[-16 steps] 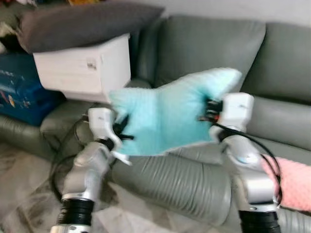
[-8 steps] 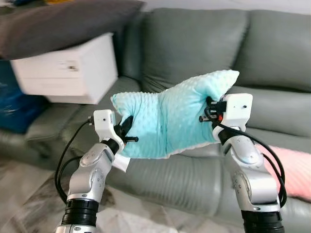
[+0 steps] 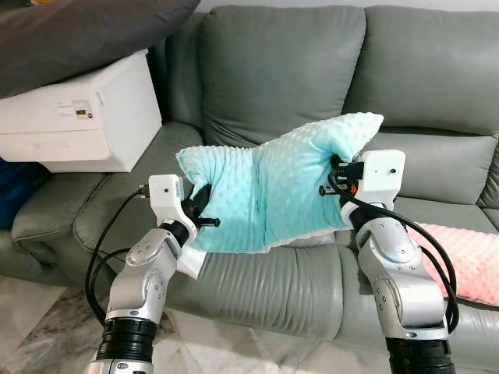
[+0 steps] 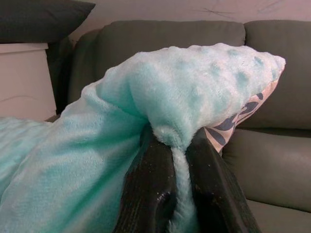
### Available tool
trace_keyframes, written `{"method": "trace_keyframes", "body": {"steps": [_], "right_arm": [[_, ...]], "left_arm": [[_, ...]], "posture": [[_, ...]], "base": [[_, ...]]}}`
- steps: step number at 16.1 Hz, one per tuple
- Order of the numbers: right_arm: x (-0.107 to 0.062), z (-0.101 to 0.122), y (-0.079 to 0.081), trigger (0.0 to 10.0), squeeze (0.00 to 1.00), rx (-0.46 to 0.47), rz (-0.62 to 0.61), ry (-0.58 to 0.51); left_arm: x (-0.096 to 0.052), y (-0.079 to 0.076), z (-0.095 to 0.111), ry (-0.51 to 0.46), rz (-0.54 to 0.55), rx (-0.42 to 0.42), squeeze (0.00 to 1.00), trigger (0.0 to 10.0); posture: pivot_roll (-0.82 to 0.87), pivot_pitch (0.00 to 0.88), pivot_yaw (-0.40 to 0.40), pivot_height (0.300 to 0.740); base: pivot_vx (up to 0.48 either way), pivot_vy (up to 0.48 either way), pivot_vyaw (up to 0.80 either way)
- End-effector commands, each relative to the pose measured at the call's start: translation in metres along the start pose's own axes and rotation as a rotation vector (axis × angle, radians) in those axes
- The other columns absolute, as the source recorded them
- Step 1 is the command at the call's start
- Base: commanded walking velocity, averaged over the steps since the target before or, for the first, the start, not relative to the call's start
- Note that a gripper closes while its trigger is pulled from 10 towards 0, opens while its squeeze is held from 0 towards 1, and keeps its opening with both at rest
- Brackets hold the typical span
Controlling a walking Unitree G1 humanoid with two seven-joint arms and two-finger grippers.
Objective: Move the pillow to the sofa
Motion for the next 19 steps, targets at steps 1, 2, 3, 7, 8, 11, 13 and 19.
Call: {"method": "trace_keyframes", "body": {"steps": [1,2,3,7,8,11,13,19], "right_arm": [[0.0021,0.0080,0.0069,10.0,0.00,-0.004,0.019,-0.022],[0.0021,0.0080,0.0069,10.0,0.00,-0.004,0.019,-0.022],[0.0021,0.0080,0.0069,10.0,0.00,-0.004,0.019,-0.022],[0.0023,0.0077,0.0066,10.0,0.00,0.000,0.016,-0.021],[0.0027,0.0076,0.0065,10.0,0.00,0.001,0.015,-0.020],[0.0026,0.0070,0.0067,10.0,0.00,0.003,0.014,-0.018],[0.0027,0.0069,0.0069,10.0,0.00,0.003,0.014,-0.019],[0.0013,0.0077,0.0081,10.0,0.00,0.004,0.017,-0.027]], "left_arm": [[0.0010,0.0008,0.0047,-0.013,0.000,0.012,0.00,10.0],[0.0013,0.0007,0.0044,-0.011,-0.001,0.012,0.00,10.0],[0.0015,0.0006,0.0043,-0.011,-0.001,0.012,0.00,10.0],[0.0017,-0.0016,0.0036,-0.008,-0.009,0.012,0.00,10.0],[0.0015,-0.0023,0.0036,-0.008,-0.011,0.014,0.00,10.0],[0.0010,-0.0029,0.0026,-0.004,-0.012,0.010,0.00,10.0],[0.0011,-0.0033,0.0021,-0.002,-0.015,0.009,0.00,10.0],[0.0005,-0.0053,0.0013,-0.001,-0.023,0.022,0.00,10.0]], "posture": [[-0.24,0.000,0.042,0.740],[-0.24,0.000,0.043,0.740],[-0.24,0.000,0.043,0.740],[-0.24,0.000,0.046,0.740],[-0.24,0.000,0.046,0.740],[-0.24,0.000,0.047,0.740],[-0.24,0.000,0.048,0.740],[-0.24,0.001,0.050,0.740]], "base": [[0.000,0.000,-0.80],[0.000,0.000,-0.79],[0.000,0.000,-0.80],[0.000,0.000,-0.80],[0.000,0.000,-0.80],[0.000,0.095,-0.80],[0.000,0.321,-0.80],[0.000,0.349,-0.38]]}}
Point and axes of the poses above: a point about 5 cm out from each wrist's last joint towards the gripper, its own x axis pointing out of the wrist towards the gripper, its own z axis along the axis of the wrist's last joint, y = z × x, the point moved 6 cm from there along x, pointing out of the wrist towards the gripper, and after that the axes turned 13 degrees about x, right-handed, at the moved point
